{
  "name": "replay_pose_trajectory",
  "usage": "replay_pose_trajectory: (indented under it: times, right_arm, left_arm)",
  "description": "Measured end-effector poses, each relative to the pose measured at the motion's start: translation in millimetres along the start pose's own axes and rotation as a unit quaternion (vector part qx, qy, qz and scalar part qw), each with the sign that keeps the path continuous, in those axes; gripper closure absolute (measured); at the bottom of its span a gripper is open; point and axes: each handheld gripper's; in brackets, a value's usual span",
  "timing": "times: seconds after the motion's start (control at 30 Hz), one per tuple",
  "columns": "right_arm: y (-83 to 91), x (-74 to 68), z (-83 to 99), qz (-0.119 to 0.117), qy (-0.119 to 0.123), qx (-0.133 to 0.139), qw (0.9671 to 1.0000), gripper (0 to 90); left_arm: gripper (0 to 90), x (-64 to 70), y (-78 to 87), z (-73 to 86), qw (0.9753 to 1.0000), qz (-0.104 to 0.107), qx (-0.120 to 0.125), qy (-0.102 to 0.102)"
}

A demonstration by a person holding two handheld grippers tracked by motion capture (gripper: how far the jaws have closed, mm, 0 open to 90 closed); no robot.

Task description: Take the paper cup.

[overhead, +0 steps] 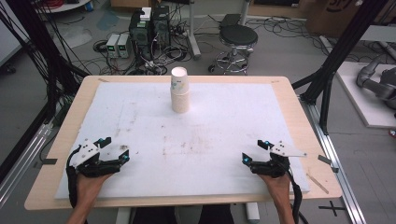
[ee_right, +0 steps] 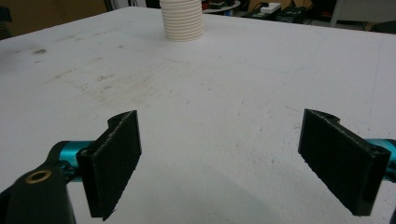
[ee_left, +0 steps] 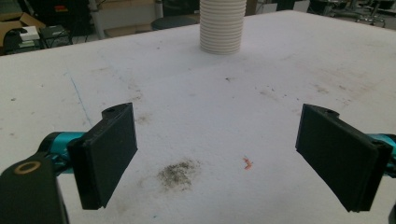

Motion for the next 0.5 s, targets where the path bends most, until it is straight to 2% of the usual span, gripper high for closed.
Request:
replay_pose_trajectory:
  times: [0.17,0.3,0.5]
  right_arm:
    - [-1.2,1.9,-0.5,-0.006,-0.007,-0.005,0.9999,13.1]
    - [-1.4,2.7,-0.7,-0.009,-0.012,-0.008,0.9999,13.2]
    - [-0.2,1.6,-0.2,-0.006,-0.007,-0.003,1.0,13.2]
  left_arm:
    - [12.2,-0.9,-0.2,0.0,1.0,0.004,0.002,0.005]
    - [12.1,-0.6,-0.5,-0.1,1.0,0.007,0.0,0.001]
    - [11.9,-1.7,-1.5,-0.5,0.9999,0.011,-0.005,0.006]
Point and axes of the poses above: each handheld gripper's, and its own axes: y roughly backward along the jaws, z roughly out of its underside, x roughly to its right, and after that the axes turned 1 degree about -y, right-handed
